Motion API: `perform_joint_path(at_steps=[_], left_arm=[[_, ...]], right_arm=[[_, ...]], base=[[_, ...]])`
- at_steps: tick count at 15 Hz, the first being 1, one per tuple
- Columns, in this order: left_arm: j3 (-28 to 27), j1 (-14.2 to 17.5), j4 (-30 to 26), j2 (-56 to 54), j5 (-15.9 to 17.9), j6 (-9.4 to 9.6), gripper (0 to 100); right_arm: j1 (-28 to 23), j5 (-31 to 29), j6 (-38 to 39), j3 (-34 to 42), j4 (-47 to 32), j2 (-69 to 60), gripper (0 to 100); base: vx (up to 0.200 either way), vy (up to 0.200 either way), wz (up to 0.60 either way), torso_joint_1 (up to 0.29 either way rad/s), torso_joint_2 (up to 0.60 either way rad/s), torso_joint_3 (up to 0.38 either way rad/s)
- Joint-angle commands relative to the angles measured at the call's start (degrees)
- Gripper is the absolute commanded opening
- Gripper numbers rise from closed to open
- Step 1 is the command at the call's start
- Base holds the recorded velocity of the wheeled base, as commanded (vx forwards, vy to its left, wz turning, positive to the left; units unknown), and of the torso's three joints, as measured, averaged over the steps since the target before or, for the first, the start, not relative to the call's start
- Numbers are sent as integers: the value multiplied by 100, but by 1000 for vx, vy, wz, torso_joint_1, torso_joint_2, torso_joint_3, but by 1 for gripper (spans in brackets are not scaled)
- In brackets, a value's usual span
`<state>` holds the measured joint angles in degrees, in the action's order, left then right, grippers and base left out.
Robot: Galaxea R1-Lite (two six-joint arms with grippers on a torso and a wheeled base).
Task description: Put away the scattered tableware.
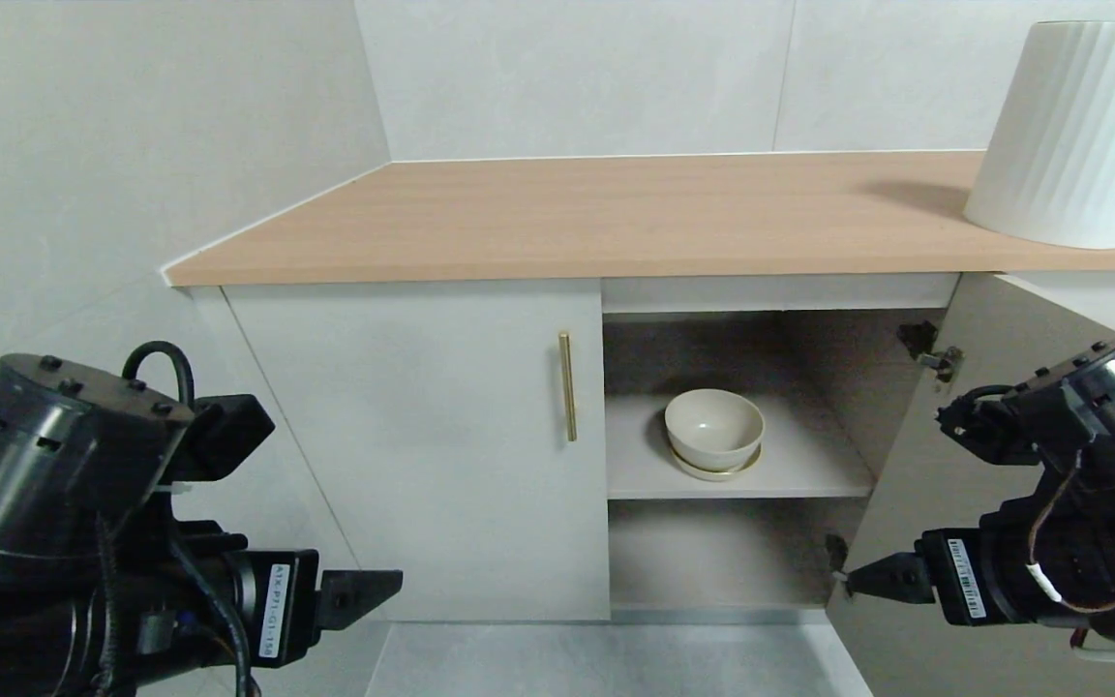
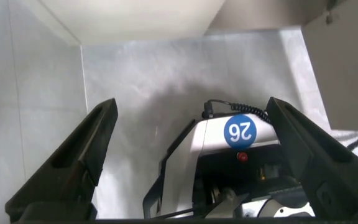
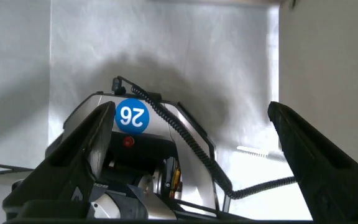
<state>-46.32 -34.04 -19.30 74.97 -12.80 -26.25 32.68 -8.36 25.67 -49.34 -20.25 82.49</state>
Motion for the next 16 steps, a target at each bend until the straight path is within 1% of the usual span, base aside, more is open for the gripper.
perform_joint_path(at_steps=[1, 8, 16], left_arm=[[9, 2, -4, 26, -3, -3, 100], [18, -7, -13, 35, 6, -3, 100], [36, -7, -13, 35, 6, 5, 100]], right_arm=[[1, 1, -1, 12, 3, 12, 100], [1, 1, -1, 47, 3, 30, 100], [1, 1, -80, 82, -67, 21, 100]], base=[[-200, 0, 0, 2, 2, 2], [-200, 0, 0, 3, 4, 4], [0, 0, 0, 0, 0, 0]])
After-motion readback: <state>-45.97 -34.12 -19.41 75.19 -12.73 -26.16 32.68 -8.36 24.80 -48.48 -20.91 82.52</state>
